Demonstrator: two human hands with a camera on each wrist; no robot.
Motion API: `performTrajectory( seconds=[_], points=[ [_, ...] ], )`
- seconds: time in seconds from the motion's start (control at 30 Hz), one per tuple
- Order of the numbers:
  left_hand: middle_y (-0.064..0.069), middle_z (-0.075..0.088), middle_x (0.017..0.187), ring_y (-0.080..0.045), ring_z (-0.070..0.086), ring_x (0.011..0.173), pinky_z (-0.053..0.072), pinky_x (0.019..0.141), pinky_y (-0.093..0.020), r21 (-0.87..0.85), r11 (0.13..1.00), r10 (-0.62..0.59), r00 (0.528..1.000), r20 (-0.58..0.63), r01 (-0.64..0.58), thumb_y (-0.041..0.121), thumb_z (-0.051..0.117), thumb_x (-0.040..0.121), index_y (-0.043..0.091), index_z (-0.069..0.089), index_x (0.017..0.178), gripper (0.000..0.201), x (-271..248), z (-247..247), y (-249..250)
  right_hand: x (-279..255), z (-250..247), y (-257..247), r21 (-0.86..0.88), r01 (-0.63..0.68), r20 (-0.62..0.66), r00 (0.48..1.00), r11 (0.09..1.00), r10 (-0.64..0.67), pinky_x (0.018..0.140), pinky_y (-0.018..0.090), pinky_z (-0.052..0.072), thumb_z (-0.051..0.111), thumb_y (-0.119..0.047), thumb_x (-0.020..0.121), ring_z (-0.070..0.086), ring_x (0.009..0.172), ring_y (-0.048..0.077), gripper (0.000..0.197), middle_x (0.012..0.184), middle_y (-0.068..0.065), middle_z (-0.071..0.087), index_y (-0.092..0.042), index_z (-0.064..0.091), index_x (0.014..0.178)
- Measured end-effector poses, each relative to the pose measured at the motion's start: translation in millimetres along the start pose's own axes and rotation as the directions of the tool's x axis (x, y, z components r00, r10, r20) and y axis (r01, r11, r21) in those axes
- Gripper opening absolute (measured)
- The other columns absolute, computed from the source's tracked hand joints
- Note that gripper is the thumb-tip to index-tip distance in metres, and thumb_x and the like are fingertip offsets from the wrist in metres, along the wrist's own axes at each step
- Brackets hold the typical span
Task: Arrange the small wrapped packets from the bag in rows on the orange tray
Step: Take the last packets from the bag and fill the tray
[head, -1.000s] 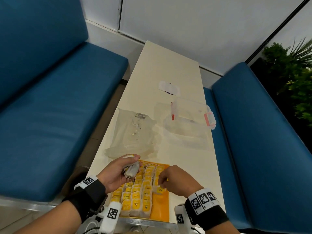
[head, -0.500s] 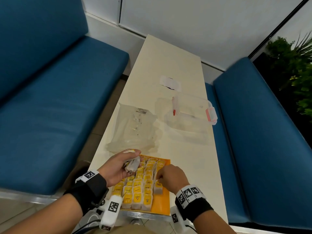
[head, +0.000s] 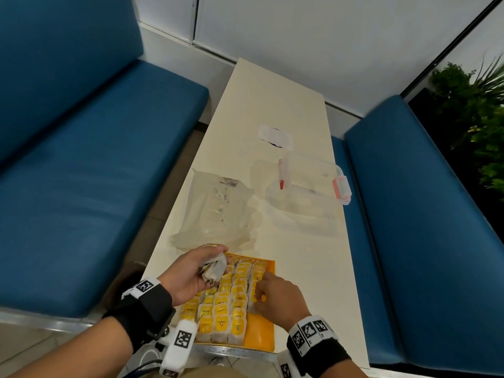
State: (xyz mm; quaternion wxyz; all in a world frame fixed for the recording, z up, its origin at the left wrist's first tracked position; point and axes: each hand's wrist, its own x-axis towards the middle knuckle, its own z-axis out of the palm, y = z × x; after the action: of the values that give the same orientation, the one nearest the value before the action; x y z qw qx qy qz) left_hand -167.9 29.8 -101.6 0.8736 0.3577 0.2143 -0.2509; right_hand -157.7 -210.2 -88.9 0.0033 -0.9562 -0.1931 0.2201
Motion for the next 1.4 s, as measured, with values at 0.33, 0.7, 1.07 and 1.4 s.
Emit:
performTrajectory(
  seconds=[0.33, 0.7, 1.07, 1.4],
  points=[
    [-0.019, 0.067, 0.107, -0.030, 0.067, 0.085, 0.054, 0.071, -0.035, -0.085, 0.993, -0.081, 0.997, 0.006, 0.081, 0.047, 0.062, 0.093, 0.008, 0.069, 0.114, 0.045, 2, -2, 2, 1, 14, -7, -0.031, -0.030, 0.010, 0.999, 0.999, 0.031, 0.071, 0.029, 0.041, 0.051, -0.032, 0.093, 0.063, 0.097, 0.025, 0.024, 0.110, -0.002, 0.061, -0.025, 0.070, 0.105],
    [-0.020, 0.070, 0.103, -0.031, 0.065, 0.089, 0.049, 0.084, -0.041, -0.060, 0.988, -0.148, 0.988, -0.048, 0.145, 0.064, 0.039, 0.099, 0.003, 0.073, 0.118, 0.073, 4, -1, 3, -3, -44, -21, 0.015, 0.059, -0.304, 0.951, 0.998, -0.051, 0.083, 0.040, 0.048, 0.058, -0.042, 0.086, 0.059, 0.103, 0.021, 0.032, 0.112, -0.006, 0.056, -0.032, 0.064, 0.116],
    [-0.021, 0.067, 0.115, -0.036, 0.062, 0.105, 0.050, 0.084, -0.044, 0.006, 0.991, -0.131, 0.990, -0.043, 0.131, 0.060, 0.040, 0.101, 0.003, 0.062, 0.133, 0.069, 1, 11, 3, 15, -68, -75, 0.188, 0.365, -0.282, 0.909, 0.912, -0.306, 0.089, 0.034, 0.049, 0.061, -0.026, 0.091, 0.057, 0.110, 0.018, 0.035, 0.118, -0.007, 0.058, -0.025, 0.063, 0.126],
    [-0.017, 0.070, 0.107, -0.029, 0.064, 0.092, 0.053, 0.069, -0.034, 0.161, 0.976, -0.145, 0.989, -0.043, 0.150, 0.064, 0.032, 0.102, 0.005, 0.066, 0.127, 0.072, 0, 11, 2, 24, -67, -75, 0.388, 0.178, -0.130, 0.982, 0.904, -0.138, 0.085, 0.035, 0.053, 0.070, -0.028, 0.083, 0.058, 0.096, 0.012, 0.050, 0.108, -0.010, 0.043, -0.027, 0.059, 0.131]
  ],
)
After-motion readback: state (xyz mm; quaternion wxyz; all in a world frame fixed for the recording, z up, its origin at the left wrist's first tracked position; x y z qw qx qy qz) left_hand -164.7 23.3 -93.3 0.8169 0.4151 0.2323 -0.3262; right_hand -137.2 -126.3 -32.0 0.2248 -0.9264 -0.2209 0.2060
